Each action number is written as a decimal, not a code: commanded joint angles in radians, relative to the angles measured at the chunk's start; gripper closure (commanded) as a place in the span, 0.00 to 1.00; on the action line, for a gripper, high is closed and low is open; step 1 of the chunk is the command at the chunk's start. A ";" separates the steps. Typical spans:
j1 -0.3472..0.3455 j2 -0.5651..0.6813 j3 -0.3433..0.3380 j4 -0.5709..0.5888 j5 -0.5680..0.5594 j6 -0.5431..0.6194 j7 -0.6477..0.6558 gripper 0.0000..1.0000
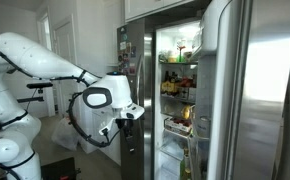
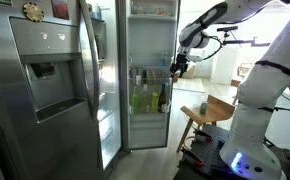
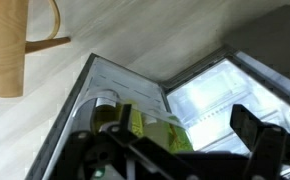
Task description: Remove the green can from the stool and place it in the fridge
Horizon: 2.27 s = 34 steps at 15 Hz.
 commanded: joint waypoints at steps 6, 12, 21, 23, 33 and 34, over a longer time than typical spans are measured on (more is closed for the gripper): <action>-0.149 0.188 -0.018 0.060 -0.016 0.238 0.255 0.00; -0.219 0.316 -0.059 0.117 -0.024 0.310 0.380 0.00; -0.274 0.507 -0.146 0.222 0.022 0.408 0.403 0.00; -0.290 0.551 -0.156 0.252 0.041 0.424 0.398 0.00; -0.457 0.777 -0.123 0.429 0.189 0.454 0.347 0.00; -0.480 0.795 -0.111 0.449 0.200 0.461 0.341 0.00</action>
